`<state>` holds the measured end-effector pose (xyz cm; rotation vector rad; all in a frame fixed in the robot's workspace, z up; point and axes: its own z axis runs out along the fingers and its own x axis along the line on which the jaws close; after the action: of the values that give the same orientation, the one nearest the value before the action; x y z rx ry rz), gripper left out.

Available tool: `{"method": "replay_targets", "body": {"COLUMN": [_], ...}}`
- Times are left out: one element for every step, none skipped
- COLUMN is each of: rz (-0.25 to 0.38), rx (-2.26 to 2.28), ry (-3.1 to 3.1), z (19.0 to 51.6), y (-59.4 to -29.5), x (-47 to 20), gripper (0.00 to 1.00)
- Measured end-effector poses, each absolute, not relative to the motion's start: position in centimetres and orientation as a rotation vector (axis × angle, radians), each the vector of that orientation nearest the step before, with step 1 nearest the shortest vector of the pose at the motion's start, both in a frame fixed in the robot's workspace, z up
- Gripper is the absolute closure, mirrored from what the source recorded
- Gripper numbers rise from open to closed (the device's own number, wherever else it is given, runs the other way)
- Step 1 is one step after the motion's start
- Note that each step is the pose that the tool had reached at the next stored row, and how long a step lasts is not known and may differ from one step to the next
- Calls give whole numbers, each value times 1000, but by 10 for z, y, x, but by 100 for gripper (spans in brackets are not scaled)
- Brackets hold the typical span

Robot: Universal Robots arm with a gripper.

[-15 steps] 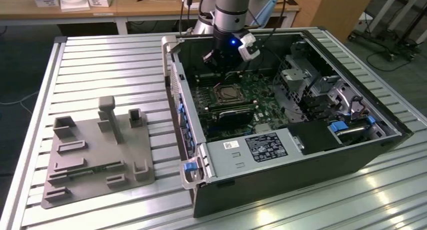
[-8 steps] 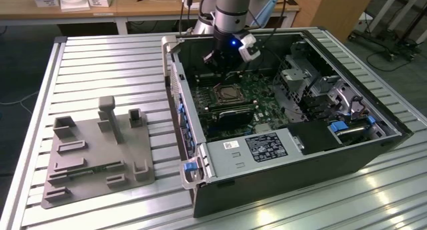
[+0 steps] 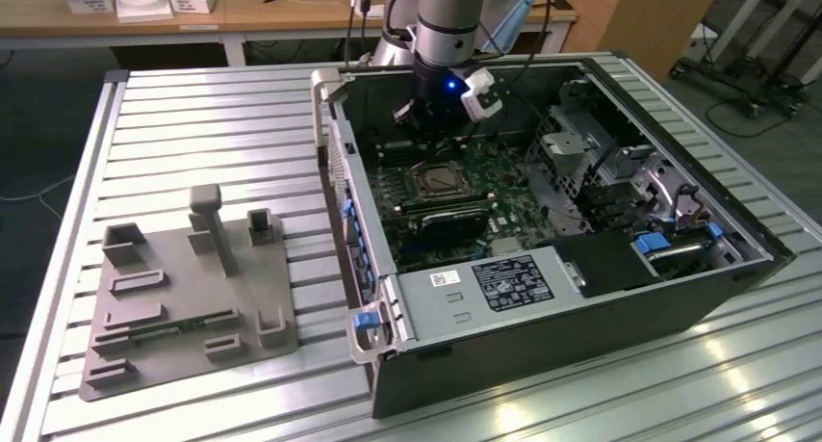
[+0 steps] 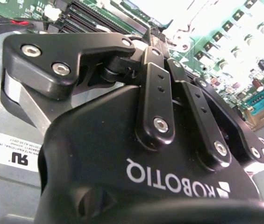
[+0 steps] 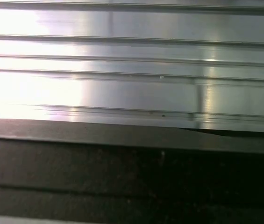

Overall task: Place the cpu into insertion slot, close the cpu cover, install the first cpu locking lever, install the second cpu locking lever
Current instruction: 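Install the first cpu locking lever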

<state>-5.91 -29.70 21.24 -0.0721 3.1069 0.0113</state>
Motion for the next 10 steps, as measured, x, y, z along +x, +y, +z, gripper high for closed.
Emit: {"method": "replay_targets", "body": {"rz": [11, 11, 12, 12, 12, 12, 12, 12, 12, 12], "rx": [-72, -72, -72, -72, -72, -72, -72, -72, -72, -72], "ry": [3107, 3107, 3107, 3107, 3107, 3107, 3107, 3107, 3107, 3107], "z": [212, 212, 212, 213, 213, 214, 215, 217, 218, 219], "y": [-297, -297, -297, -297, -297, -297, -297, -297, -297, -297], "x": [-59, -59, -59, -59, -59, -59, -59, -59, -59, -60], "gripper": [90, 90, 90, 90, 90, 90, 90, 90, 90, 90]}}
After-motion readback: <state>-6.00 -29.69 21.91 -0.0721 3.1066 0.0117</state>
